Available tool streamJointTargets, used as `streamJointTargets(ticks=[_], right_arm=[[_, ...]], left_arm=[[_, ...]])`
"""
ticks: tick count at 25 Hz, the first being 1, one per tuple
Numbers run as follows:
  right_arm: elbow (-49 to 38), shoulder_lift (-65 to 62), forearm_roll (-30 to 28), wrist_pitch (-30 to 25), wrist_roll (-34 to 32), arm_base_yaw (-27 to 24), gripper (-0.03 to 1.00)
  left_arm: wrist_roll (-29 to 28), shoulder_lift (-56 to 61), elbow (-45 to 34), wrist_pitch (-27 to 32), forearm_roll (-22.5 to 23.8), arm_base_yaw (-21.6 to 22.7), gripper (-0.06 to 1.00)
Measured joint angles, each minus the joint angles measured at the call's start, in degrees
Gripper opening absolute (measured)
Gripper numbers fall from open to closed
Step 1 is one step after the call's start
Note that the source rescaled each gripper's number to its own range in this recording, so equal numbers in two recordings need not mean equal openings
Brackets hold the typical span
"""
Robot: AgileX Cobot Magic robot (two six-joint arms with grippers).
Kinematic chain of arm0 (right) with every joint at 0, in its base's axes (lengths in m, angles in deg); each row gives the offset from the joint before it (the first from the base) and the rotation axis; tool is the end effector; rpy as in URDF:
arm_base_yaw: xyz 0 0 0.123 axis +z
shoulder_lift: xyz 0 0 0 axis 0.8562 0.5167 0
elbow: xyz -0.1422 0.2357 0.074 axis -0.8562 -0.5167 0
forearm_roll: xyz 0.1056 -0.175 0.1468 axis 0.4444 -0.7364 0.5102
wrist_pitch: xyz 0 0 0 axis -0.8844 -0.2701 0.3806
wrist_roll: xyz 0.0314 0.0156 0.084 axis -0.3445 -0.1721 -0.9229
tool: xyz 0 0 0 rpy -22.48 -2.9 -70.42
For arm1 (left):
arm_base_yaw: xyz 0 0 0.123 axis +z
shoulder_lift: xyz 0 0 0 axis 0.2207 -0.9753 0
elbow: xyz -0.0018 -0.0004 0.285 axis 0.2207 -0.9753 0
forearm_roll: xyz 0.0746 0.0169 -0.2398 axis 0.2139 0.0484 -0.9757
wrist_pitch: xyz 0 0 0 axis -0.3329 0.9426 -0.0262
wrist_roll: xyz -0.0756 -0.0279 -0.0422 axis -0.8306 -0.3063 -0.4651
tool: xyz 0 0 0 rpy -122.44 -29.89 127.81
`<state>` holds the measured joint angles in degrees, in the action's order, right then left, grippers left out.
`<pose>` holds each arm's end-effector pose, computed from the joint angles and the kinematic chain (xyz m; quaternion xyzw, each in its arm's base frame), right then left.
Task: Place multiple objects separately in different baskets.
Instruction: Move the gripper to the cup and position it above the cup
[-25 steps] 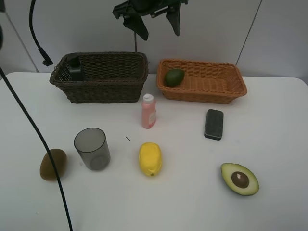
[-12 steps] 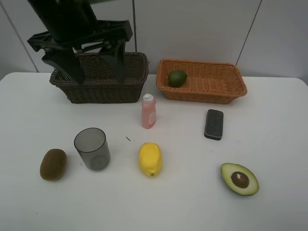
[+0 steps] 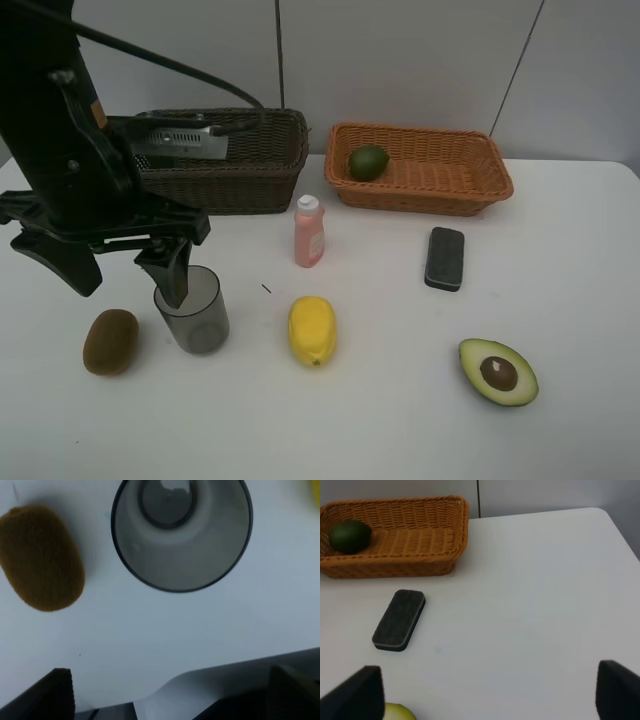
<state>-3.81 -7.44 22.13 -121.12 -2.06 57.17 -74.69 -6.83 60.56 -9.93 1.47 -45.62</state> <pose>-0.0068 -0.0055 0.2795 0.0393 0.8495 -0.0285 0.5254 0.2251 -0.1547 0.2354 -0.0871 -0.9952 0.0441 0.0079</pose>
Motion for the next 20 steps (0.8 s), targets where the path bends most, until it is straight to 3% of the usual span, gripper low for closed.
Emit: streamJointTargets(ticks=[9, 20], right_arm=[[0.0, 0.0, 0.0, 0.0, 0.0, 0.0, 1.0], [0.0, 0.0, 0.0, 0.0, 0.0, 0.0, 1.0]], left_arm=[[-3.09, -3.25, -0.88, -7.61, 3.82, 0.0, 0.99], [-3.0, -6.48, -0.88, -14.17, 2.32, 0.0, 0.99]])
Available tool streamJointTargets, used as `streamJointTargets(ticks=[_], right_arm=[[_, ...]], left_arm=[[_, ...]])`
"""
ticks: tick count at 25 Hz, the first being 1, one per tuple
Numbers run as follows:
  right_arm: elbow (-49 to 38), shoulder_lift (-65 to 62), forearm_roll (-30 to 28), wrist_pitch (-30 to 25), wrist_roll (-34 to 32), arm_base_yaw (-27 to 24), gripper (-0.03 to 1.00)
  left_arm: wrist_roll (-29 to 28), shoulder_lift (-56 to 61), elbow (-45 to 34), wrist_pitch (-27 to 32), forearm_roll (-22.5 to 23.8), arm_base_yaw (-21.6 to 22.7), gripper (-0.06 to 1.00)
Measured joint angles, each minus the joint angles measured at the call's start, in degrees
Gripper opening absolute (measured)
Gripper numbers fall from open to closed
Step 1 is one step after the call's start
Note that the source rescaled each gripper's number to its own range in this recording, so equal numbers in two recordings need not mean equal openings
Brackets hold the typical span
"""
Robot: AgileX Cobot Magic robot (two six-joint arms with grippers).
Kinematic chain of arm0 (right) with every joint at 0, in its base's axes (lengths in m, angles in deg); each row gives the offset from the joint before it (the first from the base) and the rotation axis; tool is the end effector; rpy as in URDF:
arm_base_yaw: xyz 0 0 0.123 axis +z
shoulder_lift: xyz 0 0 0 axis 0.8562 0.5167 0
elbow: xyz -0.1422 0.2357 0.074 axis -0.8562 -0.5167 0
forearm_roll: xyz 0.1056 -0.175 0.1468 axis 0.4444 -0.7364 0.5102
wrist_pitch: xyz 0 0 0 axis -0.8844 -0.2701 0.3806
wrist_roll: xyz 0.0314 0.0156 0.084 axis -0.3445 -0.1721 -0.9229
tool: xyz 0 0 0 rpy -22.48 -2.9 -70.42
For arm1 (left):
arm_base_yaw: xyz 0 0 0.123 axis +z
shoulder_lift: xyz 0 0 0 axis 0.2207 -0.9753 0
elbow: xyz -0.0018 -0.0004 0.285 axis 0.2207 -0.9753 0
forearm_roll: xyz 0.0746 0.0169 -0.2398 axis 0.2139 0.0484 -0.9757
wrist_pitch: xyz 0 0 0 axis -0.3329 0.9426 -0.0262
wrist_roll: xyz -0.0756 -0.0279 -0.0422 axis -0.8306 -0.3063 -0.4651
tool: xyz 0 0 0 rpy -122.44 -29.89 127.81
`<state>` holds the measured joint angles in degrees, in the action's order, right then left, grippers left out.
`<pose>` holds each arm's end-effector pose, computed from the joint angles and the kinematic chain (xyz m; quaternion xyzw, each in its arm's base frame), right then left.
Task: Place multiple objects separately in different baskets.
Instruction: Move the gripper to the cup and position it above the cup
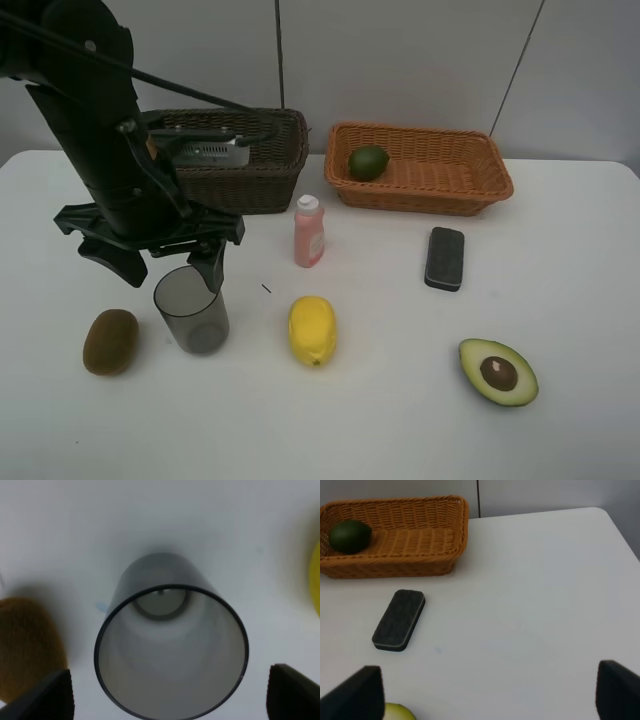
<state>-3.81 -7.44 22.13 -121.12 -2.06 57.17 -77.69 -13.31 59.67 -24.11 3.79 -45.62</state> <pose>-0.0068 -0.0055 0.2795 0.0393 0.8495 -0.0285 0.5254 0.2526 -0.1677 0.2007 0.0648 0.9950 -0.0535 0.0531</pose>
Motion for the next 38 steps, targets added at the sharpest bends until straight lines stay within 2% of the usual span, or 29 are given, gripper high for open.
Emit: streamJointTargets(ticks=[9, 38], right_arm=[[0.0, 0.0, 0.0, 0.0, 0.0, 0.0, 1.0], [0.0, 0.0, 0.0, 0.0, 0.0, 0.0, 1.0]], left_arm=[[3.71, -0.2, 0.0, -4.98, -0.01, 0.0, 0.99], [4.86, -4.02, 0.0, -4.83, -1.14, 0.06, 0.99]])
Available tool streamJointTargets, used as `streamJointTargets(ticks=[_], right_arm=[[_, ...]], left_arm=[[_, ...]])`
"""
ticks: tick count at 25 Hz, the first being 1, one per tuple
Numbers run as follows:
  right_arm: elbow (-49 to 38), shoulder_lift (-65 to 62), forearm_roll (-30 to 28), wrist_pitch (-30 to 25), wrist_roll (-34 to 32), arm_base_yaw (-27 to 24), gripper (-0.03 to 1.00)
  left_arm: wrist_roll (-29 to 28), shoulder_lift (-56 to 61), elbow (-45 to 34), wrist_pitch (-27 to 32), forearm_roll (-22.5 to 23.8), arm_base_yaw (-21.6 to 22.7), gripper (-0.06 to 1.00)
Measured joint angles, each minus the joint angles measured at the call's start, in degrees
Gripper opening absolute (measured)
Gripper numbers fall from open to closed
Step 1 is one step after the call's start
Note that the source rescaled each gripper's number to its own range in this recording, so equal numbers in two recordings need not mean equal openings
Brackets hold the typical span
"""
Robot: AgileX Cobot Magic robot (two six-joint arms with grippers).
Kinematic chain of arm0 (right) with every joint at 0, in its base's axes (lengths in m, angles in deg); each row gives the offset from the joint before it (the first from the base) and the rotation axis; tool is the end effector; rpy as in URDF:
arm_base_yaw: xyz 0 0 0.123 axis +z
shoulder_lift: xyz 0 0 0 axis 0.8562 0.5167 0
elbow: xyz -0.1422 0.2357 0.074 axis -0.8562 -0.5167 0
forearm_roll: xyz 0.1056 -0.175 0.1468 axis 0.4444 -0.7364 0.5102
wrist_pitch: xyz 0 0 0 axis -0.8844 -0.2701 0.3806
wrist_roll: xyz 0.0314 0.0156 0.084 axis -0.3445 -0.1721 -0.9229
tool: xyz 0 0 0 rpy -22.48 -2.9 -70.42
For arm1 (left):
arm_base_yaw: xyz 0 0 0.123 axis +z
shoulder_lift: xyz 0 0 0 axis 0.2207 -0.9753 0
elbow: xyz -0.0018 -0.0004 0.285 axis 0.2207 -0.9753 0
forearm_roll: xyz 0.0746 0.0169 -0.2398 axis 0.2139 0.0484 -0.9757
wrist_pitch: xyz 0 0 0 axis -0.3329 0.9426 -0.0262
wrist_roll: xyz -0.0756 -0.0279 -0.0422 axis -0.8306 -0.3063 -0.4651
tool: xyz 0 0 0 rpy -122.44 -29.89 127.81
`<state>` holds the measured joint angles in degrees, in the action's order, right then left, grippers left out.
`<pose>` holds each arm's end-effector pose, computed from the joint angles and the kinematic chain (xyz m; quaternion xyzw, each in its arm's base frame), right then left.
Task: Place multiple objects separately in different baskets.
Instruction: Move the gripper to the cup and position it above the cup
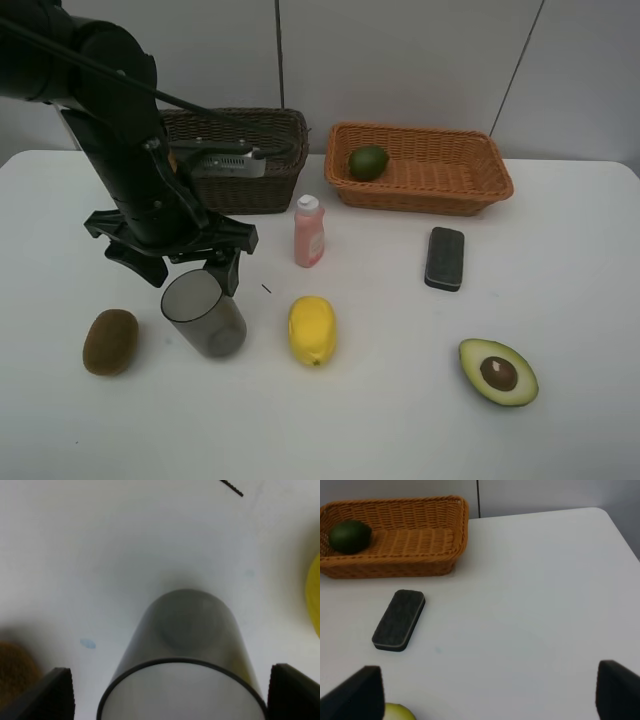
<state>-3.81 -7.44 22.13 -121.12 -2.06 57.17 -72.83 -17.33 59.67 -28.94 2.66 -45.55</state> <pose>-0.0068 -0.0055 0.2795 0.0393 0.8495 -0.0285 0.5254 0.2626 -0.1750 0.1802 0.0984 0.9916 -0.0599 0.0590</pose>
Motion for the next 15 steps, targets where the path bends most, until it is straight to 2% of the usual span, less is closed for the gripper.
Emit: streamJointTargets(ticks=[15], right_arm=[[0.0, 0.0, 0.0, 0.0, 0.0, 0.0, 1.0]], left_arm=[[1.93, -2.81, 0.0, -2.64, -2.67, 0.0, 0.99]])
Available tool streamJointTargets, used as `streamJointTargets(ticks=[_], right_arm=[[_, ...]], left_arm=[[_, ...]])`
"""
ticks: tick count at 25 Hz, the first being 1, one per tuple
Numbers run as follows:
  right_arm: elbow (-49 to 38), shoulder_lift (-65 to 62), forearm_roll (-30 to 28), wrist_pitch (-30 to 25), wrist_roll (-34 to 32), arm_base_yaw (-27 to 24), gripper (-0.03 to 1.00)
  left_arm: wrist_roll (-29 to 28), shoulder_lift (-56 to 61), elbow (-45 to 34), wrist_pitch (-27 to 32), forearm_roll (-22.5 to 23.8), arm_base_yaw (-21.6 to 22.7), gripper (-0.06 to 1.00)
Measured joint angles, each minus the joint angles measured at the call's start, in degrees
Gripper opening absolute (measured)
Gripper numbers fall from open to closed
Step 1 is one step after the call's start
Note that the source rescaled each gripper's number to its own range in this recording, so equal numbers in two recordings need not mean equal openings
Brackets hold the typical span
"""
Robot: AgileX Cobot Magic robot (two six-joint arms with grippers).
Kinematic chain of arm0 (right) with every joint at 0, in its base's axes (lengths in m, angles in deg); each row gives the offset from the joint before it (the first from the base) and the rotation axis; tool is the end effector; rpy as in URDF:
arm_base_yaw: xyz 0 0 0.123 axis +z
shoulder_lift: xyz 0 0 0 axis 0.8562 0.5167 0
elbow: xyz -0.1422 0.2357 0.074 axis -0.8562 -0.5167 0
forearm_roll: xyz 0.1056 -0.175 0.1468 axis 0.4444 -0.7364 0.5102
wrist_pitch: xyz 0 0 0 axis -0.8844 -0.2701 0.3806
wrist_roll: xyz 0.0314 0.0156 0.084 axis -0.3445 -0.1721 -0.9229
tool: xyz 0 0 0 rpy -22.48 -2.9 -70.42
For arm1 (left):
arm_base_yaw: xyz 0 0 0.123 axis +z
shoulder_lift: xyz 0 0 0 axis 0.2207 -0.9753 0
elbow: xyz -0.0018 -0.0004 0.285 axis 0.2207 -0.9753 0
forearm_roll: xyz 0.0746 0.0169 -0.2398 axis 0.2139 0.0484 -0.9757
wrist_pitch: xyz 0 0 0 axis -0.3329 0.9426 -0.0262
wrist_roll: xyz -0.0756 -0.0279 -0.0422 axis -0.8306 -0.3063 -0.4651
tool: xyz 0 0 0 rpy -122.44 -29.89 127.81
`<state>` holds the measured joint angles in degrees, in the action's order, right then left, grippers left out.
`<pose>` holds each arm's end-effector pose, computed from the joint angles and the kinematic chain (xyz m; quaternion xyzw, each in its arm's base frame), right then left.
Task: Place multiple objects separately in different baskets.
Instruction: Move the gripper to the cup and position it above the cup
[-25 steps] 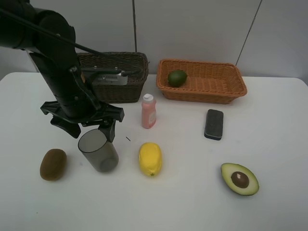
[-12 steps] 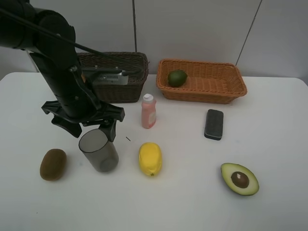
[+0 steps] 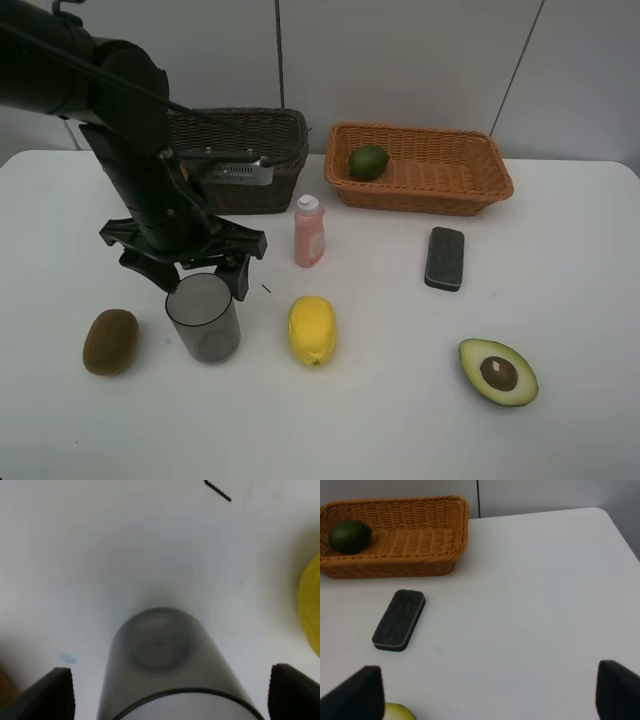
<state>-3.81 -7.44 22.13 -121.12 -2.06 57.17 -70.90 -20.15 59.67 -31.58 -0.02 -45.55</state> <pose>-0.0068 -0.0055 0.2795 0.0393 0.8495 -0.0285 0.5254 0.2669 -0.1809 0.1654 0.0980 0.9912 -0.0729 0.0517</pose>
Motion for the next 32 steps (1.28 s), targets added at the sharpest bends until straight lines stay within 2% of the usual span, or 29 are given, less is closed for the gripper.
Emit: streamJointTargets(ticks=[10, 18, 28, 30, 32], right_arm=[[0.0, 0.0, 0.0, 0.0, 0.0, 0.0, 1.0], [0.0, 0.0, 0.0, 0.0, 0.0, 0.0, 1.0], [0.0, 0.0, 0.0, 0.0, 0.0, 0.0, 1.0], [0.0, 0.0, 0.0, 0.0, 0.0, 0.0, 1.0], [0.0, 0.0, 0.0, 0.0, 0.0, 0.0, 1.0]], left_arm=[[0.58, -1.82, 0.0, -1.24, -0.52, 0.0, 0.99], [0.58, -5.58, 0.0, 2.12, -2.32, 0.0, 0.99], [0.58, -5.76, 0.0, 2.83, -2.6, 0.0, 0.99], [0.32, -5.76, 0.0, 3.4, -2.66, 0.0, 0.96], [0.17, -5.76, 0.0, 4.09, -2.66, 0.0, 0.83]])
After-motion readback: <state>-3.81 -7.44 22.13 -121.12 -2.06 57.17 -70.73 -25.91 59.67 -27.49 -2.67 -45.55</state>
